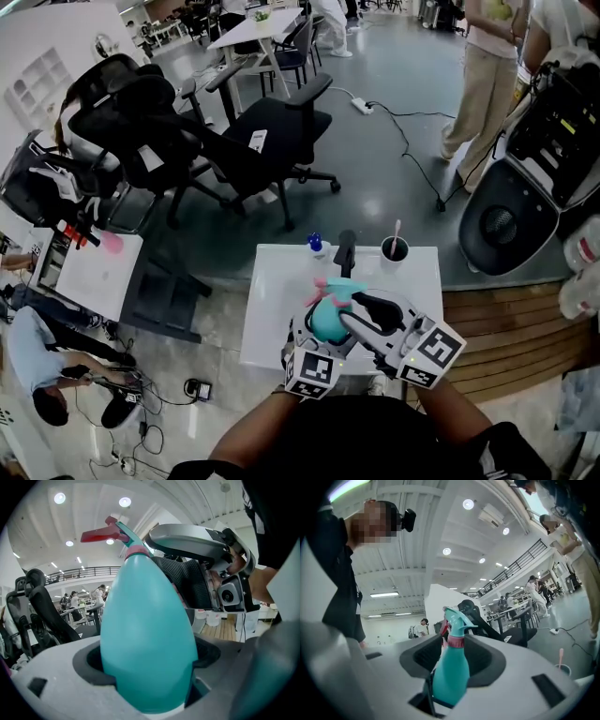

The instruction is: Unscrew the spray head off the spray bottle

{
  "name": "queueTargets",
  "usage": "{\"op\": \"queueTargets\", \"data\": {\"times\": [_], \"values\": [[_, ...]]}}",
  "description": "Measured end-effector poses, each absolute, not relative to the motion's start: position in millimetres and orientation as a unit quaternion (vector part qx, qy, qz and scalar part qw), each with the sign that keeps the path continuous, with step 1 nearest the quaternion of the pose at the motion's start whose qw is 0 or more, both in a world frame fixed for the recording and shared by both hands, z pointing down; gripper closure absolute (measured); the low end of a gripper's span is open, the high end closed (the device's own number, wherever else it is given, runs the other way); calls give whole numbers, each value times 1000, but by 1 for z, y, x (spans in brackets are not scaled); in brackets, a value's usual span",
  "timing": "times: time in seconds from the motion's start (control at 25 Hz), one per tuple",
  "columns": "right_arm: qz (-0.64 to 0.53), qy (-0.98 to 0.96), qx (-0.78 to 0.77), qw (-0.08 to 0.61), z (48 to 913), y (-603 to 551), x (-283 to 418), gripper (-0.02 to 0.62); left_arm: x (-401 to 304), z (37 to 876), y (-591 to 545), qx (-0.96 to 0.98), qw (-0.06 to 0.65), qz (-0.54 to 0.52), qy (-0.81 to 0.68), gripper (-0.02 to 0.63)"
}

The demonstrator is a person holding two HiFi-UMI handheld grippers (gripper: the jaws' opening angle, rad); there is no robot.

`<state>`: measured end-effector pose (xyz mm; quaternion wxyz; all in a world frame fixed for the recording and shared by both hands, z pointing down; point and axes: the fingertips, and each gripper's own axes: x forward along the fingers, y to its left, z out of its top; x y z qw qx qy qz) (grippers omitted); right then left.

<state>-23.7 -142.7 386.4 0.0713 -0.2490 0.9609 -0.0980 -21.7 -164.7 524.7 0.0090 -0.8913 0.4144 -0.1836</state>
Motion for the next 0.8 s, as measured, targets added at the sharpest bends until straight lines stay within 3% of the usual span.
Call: {"op": "queueTargets", "data": {"times": [0.8], "values": [[-90, 963, -248, 59, 388, -145, -28, 449, -6, 528, -155, -903, 3, -186, 388, 135]]}}
